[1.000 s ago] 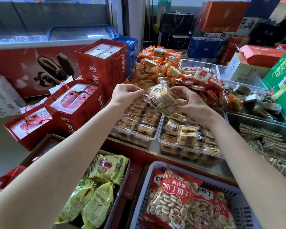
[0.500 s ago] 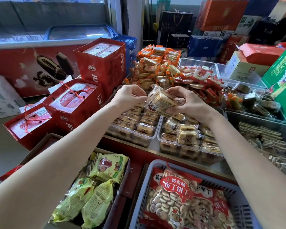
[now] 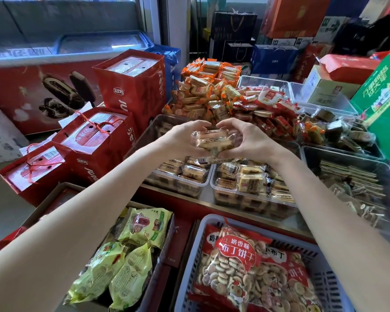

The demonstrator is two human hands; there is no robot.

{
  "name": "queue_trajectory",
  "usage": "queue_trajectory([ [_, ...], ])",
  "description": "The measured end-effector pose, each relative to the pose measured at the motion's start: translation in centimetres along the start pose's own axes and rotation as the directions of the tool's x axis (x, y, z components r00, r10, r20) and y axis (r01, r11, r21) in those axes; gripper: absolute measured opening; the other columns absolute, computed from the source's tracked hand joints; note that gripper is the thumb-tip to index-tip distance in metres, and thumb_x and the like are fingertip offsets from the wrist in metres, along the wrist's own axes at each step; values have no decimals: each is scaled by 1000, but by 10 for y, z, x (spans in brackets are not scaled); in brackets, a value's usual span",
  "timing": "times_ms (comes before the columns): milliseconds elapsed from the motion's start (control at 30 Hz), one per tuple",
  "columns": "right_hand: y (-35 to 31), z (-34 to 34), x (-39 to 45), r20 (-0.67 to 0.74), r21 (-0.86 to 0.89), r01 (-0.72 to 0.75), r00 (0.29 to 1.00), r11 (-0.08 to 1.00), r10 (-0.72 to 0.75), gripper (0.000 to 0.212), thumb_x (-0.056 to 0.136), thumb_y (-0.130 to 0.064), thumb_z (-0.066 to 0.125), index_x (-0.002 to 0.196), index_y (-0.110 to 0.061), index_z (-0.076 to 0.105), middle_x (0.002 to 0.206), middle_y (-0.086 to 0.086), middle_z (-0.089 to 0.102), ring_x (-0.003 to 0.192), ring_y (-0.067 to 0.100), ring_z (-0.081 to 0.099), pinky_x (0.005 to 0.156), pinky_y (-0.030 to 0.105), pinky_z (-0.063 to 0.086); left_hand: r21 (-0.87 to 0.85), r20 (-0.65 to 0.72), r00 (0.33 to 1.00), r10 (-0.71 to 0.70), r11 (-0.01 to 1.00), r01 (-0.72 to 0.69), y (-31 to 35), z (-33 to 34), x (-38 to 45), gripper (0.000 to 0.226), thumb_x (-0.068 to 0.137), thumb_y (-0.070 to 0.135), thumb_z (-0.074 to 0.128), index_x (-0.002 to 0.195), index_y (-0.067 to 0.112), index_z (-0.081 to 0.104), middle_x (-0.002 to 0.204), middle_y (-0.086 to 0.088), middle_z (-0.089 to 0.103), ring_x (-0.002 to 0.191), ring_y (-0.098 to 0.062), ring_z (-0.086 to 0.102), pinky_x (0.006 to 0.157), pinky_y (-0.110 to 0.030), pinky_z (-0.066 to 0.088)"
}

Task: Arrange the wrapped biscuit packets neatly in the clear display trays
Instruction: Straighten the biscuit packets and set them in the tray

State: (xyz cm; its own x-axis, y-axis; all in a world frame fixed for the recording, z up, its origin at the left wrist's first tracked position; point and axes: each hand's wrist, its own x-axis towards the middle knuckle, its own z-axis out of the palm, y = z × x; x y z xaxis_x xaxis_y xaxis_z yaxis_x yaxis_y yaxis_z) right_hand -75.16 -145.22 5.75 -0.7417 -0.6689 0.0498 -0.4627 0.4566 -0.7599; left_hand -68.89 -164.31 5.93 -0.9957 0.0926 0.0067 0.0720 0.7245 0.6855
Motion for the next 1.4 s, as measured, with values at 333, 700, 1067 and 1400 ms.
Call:
queue_trajectory([
  [333,18,2,-22,-193,456,3,976,890,96,39,70,-25,74,106,-19,63,106,-2,69,96,9,67,86,26,53,-433,65,992,-111,892,128,-23,-10,-16,51,81,12,70,129,13,54,119,-8,63,98,-20,66,83,-24,53],
  [700,10,-3,-14,-176,503,2,979,864,100,18,81,1,67,99,-1,68,94,10,71,81,14,70,75,21,56,-371,-20,988,-154,919,136,-9,-16,-7,54,76,11,76,124,18,54,120,-6,61,84,-21,63,89,-51,48],
  [1067,12,-9,-12,-293,488,64,952,871,94,8,84,4,63,83,-4,65,75,4,72,72,18,71,71,29,59,-172,-58,990,-127,978,116,-4,-4,1,78,70,13,81,138,20,44,128,3,47,113,-14,48,97,-25,39],
  [1400,7,-6,-11,-179,-240,75,976,968,-120,12,76,-7,76,88,-9,74,82,-3,69,78,6,65,84,22,53,-166,-25,990,-142,977,135,-17,-1,1,76,68,9,81,135,23,48,131,-1,48,108,-19,53,89,-31,47],
])
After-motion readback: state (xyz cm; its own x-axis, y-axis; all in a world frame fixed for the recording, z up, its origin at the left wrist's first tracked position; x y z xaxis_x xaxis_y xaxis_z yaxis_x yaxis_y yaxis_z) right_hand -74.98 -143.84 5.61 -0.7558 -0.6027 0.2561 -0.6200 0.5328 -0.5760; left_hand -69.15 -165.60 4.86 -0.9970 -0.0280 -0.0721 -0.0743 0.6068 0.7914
